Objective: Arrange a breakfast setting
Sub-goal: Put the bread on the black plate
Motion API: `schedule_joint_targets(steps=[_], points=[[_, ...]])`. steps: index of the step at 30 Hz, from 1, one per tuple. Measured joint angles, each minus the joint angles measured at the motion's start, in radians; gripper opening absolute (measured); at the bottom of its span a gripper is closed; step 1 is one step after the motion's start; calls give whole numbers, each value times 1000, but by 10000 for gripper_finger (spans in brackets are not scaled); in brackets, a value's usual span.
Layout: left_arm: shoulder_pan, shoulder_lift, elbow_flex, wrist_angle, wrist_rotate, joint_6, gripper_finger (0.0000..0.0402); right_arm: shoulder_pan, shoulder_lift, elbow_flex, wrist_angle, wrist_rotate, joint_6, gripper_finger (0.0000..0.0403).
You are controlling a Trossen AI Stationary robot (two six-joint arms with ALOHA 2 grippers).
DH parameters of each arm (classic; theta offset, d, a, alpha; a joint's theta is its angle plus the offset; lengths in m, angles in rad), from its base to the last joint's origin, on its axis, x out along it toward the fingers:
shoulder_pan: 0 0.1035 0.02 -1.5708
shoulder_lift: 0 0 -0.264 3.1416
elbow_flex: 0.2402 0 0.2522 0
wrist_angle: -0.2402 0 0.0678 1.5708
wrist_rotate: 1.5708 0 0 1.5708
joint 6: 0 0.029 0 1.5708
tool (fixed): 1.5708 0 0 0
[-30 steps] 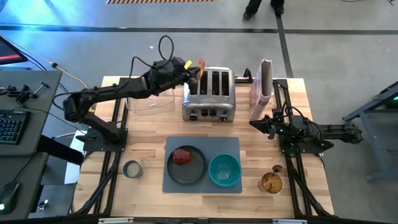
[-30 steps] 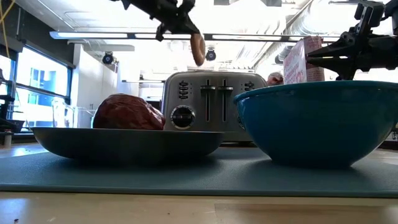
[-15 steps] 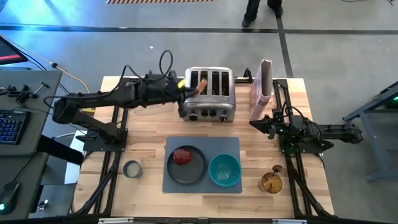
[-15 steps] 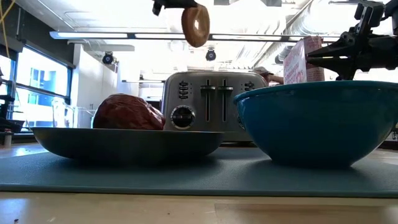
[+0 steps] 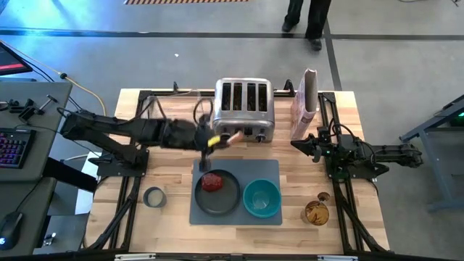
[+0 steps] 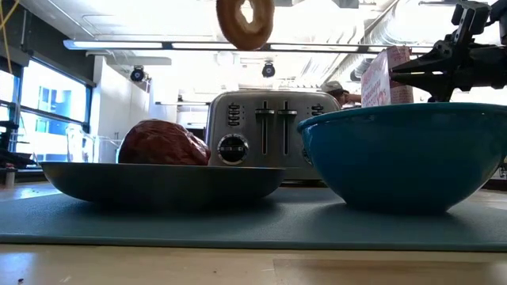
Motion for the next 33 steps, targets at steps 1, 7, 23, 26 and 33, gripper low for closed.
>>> schedule_joint_targets(steps=[1,7,23,26,33], points=[[-25,0,0,-11,-17,-4,2,0,0,0,0,0,0,37],[-152,11,0,-68,-123,-69,2,0,0,0,0,0,0,37],[-356,209,0,-117,-168,-215,2,0,19,0,0,0,6,37],[-381,250,0,-118,-157,-230,2,0,20,0,0,0,8,37],[-426,320,0,-111,-156,-239,2,0,20,0,0,-1,8,37]])
